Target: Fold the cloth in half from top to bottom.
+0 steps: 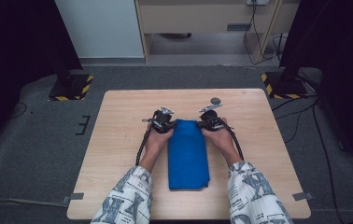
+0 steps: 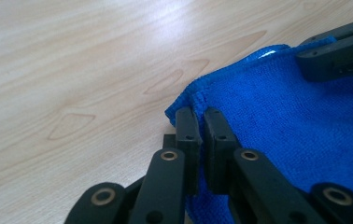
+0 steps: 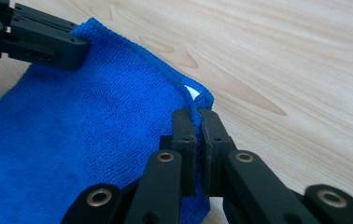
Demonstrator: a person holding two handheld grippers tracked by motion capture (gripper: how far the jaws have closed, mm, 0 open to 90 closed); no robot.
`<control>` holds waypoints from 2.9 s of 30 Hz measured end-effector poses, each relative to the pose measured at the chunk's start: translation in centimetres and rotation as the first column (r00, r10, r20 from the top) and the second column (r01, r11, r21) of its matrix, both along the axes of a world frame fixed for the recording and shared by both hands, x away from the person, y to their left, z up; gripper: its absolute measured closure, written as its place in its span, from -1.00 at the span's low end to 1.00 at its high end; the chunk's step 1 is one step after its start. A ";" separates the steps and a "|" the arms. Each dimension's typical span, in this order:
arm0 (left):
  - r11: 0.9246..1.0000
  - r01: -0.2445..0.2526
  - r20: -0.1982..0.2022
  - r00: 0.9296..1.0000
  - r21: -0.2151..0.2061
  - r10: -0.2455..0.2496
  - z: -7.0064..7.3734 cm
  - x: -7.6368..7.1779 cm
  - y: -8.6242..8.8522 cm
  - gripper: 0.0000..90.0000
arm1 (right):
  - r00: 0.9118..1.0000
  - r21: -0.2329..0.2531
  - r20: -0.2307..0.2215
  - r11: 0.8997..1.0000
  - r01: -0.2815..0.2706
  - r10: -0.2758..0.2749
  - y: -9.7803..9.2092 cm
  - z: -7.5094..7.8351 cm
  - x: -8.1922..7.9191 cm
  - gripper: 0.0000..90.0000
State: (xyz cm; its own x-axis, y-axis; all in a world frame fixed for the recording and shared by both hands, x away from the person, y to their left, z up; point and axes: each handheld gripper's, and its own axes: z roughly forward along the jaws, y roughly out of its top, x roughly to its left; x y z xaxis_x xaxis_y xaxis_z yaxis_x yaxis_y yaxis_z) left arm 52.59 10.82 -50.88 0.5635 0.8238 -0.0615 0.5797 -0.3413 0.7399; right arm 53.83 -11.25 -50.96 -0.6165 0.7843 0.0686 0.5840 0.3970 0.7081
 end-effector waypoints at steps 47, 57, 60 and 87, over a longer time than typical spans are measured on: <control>0.996 0.065 0.169 0.984 -0.060 -0.054 4.8 -2.4 0.6 0.91 | 0.989 0.063 0.145 0.998 -0.010 0.000 -1.2 4.9 -3.9 0.93; 0.995 0.093 0.173 0.981 -0.043 -0.084 4.3 -4.5 1.0 0.91 | 0.988 0.065 0.153 0.997 -0.034 0.023 -1.2 4.6 -6.3 0.93; 0.995 0.094 0.177 0.981 -0.037 -0.086 4.2 -5.0 1.2 0.91 | 0.988 0.075 0.155 0.996 -0.039 0.027 -1.2 4.7 -6.8 0.93; 0.990 0.099 0.161 0.983 -0.098 -0.082 3.8 -9.6 2.0 0.90 | 0.982 0.079 0.157 0.990 -0.114 0.100 -1.7 4.3 -10.2 0.92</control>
State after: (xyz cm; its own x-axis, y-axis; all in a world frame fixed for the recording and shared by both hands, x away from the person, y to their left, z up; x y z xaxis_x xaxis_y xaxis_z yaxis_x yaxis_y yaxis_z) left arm 43.01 12.86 -47.07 0.6450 0.7625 -0.0503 0.4242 -0.3025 0.8536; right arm 43.61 -12.93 -46.64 -0.7051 0.7084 0.0329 0.4240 0.3839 0.8202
